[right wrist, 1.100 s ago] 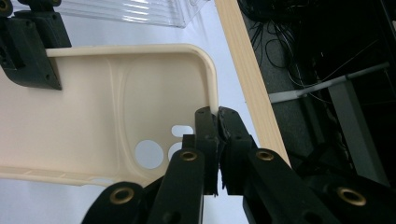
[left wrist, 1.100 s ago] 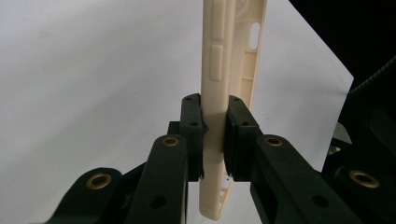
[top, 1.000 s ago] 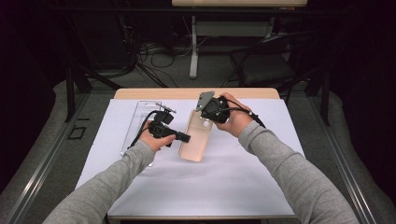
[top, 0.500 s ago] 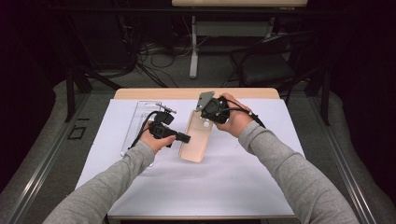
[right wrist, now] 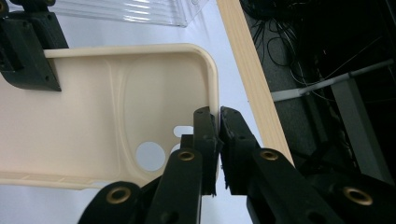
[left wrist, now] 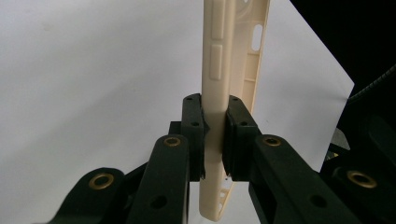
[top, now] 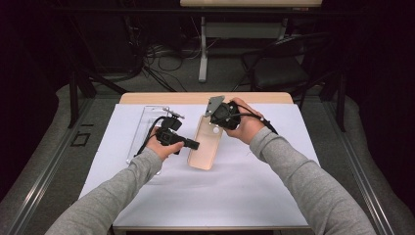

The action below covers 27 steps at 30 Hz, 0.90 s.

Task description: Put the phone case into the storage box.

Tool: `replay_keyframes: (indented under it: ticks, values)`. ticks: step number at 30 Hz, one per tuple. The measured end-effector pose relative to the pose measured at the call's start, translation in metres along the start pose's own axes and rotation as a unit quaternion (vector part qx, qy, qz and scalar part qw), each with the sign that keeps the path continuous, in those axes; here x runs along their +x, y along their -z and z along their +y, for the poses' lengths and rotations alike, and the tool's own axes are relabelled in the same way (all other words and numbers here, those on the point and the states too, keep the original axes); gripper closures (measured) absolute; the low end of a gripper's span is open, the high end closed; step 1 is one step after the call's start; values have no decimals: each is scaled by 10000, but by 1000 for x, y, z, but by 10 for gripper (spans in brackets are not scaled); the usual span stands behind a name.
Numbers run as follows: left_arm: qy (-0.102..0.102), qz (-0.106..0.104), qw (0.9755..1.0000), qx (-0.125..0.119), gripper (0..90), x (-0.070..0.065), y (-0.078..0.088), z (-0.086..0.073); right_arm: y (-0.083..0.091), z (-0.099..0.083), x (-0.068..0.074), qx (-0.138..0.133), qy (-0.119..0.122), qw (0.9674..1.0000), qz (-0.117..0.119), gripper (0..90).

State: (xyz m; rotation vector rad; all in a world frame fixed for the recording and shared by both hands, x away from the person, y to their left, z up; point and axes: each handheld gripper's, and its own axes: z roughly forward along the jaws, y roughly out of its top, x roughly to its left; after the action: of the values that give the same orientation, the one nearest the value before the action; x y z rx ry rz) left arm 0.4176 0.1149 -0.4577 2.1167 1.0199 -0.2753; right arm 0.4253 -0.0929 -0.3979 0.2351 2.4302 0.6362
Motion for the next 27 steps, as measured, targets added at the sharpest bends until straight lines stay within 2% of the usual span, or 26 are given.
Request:
replay_keyframes:
  ticks: [5,7,12,13,16,20,27]
  values:
    - [22,14,10000,-21,814,2,1,-1,0,0,0,-28,-90,9999,-46,773]
    - [49,56,10000,-49,813,3,2,-2,0,0,-1,-72,-157,9998,-74,701]
    - [123,70,9998,-119,813,8,5,-4,3,0,-2,-214,-220,9993,-234,586]
    - [130,69,9998,-135,813,9,5,-4,3,0,-1,-234,-298,9990,-250,575]
    - [130,113,9997,-169,813,10,7,-4,5,0,-3,-249,-268,9988,-310,551]
    - [111,80,9996,-238,813,12,8,-4,7,0,-4,-288,-400,9983,-312,517]
    - [-55,155,9991,-403,811,15,12,-4,11,-2,-5,-304,-550,9975,-327,496]
